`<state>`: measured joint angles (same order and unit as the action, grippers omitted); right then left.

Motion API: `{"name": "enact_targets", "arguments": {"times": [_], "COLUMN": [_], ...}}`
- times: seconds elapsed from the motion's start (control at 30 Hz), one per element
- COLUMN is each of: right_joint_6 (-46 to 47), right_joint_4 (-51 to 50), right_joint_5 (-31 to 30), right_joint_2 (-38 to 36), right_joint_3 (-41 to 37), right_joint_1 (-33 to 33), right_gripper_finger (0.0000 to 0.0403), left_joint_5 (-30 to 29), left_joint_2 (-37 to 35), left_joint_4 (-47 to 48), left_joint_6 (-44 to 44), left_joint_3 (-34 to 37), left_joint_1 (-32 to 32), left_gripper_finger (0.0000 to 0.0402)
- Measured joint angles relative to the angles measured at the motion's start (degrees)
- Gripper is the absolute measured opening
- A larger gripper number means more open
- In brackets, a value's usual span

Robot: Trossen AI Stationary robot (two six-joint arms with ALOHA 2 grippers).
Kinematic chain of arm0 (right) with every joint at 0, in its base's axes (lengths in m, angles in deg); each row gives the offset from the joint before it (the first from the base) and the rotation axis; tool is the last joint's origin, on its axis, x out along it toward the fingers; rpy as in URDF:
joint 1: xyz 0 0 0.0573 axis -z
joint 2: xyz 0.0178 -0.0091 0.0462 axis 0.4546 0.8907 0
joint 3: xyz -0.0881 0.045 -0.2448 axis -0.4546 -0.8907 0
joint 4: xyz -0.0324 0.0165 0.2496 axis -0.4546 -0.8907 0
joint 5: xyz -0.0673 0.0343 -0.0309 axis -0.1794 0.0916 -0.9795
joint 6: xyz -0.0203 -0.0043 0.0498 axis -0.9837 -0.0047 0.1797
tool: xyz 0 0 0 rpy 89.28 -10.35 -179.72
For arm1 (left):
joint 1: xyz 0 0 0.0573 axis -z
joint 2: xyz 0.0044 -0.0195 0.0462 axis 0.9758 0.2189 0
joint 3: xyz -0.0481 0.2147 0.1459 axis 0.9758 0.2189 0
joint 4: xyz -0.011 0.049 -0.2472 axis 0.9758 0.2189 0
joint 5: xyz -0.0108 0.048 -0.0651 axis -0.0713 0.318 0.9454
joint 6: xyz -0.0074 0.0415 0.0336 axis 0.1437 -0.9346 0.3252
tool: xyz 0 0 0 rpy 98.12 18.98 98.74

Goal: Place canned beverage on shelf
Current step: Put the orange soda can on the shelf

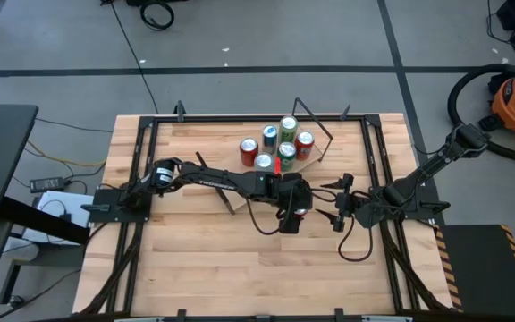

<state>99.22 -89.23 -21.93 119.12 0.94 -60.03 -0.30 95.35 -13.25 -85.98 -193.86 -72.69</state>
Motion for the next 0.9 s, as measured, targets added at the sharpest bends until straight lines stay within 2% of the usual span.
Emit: {"name": "enact_targets", "arguments": {"times": [0.2,0.37,0.7,0.9], "right_joint_6": [0.05,0.77,1.11,1.26], "right_joint_4": [0.31,0.51,0.46,0.47], "right_joint_5": [1.92,3.91,6.96,8.05], "right_joint_2": [-0.02,-0.02,-0.24,-0.24], "right_joint_3": [0.0,0.0,0.0,0.0], "right_joint_1": [0.83,0.91,0.83,0.76], "right_gripper_finger": [0.0381,0.0381,0.0381,0.0381], "left_joint_5": [0.0,0.07,-0.2,-4.45], "left_joint_2": [-0.64,-2.0,-2.32,-2.32], "left_joint_4": [2.33,9.07,25.83,39.38], "left_joint_6": [0.5,7.51,13.72,14.74], "left_joint_3": [-0.09,-0.97,-13.23,-18.45], "left_joint_1": [0.0,0.0,0.6,1.01], "left_gripper_finger": [0.0297,0.0295,0.0299,0.0304]}}
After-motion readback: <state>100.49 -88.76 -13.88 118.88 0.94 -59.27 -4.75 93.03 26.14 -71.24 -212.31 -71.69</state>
